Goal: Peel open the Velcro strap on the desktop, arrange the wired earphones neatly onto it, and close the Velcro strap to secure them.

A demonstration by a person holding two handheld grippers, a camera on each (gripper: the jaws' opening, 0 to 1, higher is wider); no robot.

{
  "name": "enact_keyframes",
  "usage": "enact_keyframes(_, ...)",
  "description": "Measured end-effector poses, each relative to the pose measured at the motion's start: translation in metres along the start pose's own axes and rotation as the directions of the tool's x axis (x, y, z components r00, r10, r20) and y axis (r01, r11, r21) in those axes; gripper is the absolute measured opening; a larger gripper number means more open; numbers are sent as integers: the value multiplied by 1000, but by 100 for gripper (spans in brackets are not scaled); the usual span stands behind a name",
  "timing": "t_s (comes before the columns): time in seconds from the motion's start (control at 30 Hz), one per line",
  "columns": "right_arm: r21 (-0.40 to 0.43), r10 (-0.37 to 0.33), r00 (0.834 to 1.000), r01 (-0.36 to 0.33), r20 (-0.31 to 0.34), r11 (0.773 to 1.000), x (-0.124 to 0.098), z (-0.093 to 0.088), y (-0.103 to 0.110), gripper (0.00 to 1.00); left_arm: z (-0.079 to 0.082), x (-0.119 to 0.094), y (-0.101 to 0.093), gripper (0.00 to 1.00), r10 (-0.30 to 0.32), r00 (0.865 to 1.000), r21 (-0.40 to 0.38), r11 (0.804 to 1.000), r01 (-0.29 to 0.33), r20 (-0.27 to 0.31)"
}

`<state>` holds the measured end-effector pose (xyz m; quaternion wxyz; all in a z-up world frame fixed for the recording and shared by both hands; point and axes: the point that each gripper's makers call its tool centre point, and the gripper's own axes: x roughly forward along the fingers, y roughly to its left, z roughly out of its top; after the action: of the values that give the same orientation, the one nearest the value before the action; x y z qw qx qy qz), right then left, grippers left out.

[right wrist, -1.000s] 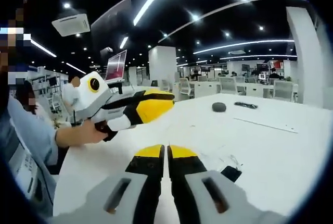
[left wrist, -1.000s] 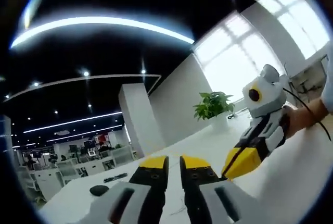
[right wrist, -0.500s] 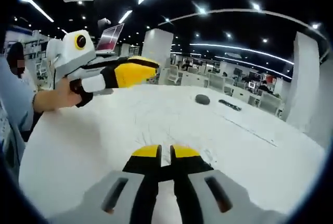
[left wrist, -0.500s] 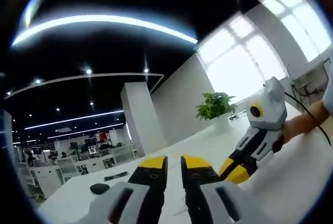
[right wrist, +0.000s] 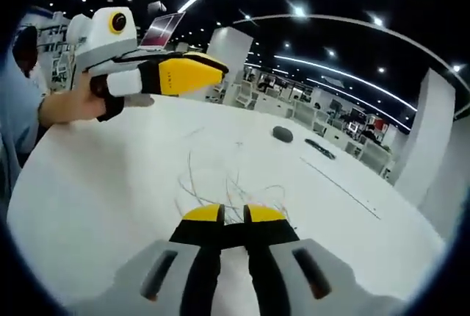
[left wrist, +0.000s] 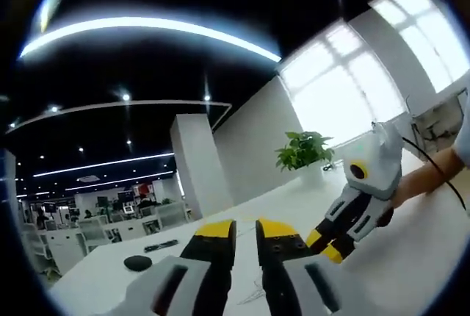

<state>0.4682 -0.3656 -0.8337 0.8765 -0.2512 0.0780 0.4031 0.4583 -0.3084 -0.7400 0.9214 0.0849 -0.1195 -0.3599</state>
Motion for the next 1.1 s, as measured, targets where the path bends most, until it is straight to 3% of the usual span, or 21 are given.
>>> enact_keyframes(0.57, -153, 50, 999, -49, 8, 987, 5, 9, 13, 14, -1, 0, 0, 15, -4, 1000, -17, 1000, 4, -3)
enact_keyframes(0.77, -245, 43, 998, -52, -41, 968, 10, 6, 17, 14, 0, 0, 1, 16, -2, 1000, -20, 1000, 2, -1)
enact_keyframes(0.93, -350, 8, 998, -30, -66, 936, 8, 5, 16, 14, 2, -1, 1, 16, -3, 1000, -20, 1000, 3, 4)
enact_keyframes(1.1, -376, 2, 997, -33, -82, 926, 12, 2, 18, 14, 2, -1, 1, 16, -1, 1000, -23, 1000, 1, 3)
